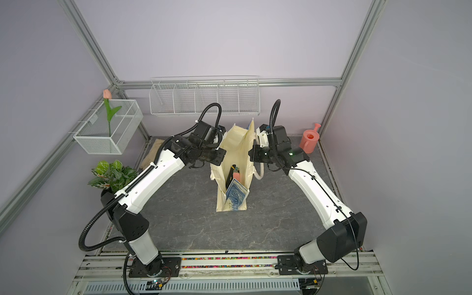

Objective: Place the art knife into the pouch
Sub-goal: Close the pouch at the center of the board.

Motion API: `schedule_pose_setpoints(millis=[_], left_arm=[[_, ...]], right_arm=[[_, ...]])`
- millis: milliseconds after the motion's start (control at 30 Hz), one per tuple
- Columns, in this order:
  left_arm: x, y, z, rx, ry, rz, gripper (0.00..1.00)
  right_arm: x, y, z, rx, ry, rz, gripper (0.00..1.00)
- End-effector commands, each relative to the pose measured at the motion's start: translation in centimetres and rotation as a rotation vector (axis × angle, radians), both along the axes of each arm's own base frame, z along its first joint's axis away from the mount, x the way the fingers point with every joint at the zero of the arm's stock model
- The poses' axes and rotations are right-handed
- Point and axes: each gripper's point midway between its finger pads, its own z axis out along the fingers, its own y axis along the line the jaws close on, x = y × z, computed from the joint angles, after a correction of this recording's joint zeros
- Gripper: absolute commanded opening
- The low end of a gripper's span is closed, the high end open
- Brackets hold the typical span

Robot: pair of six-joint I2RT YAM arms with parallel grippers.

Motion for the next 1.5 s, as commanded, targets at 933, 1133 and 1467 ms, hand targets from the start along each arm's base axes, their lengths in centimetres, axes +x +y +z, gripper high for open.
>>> schedule_pose_setpoints(millis=[933, 1133, 1467], left_arm=[[0.8, -4.3, 0.5, -0.204, 0.047, 0.006, 0.0], [1.0, -4.4, 0.2, -0.227, 0.05, 0.026, 0.06], [0.7, -3.7, 4.2, -0.318, -0.026, 0.043, 0.49]], right_arm=[[-1.0, 4.6, 0.3, 0.113, 0.07, 0.216, 0.15], [-2.2, 4.8, 0.9, 0.111, 0.049, 0.24, 0.56], [-5.5, 3.4, 1.7, 0.096, 0.003, 0.232, 0.78]])
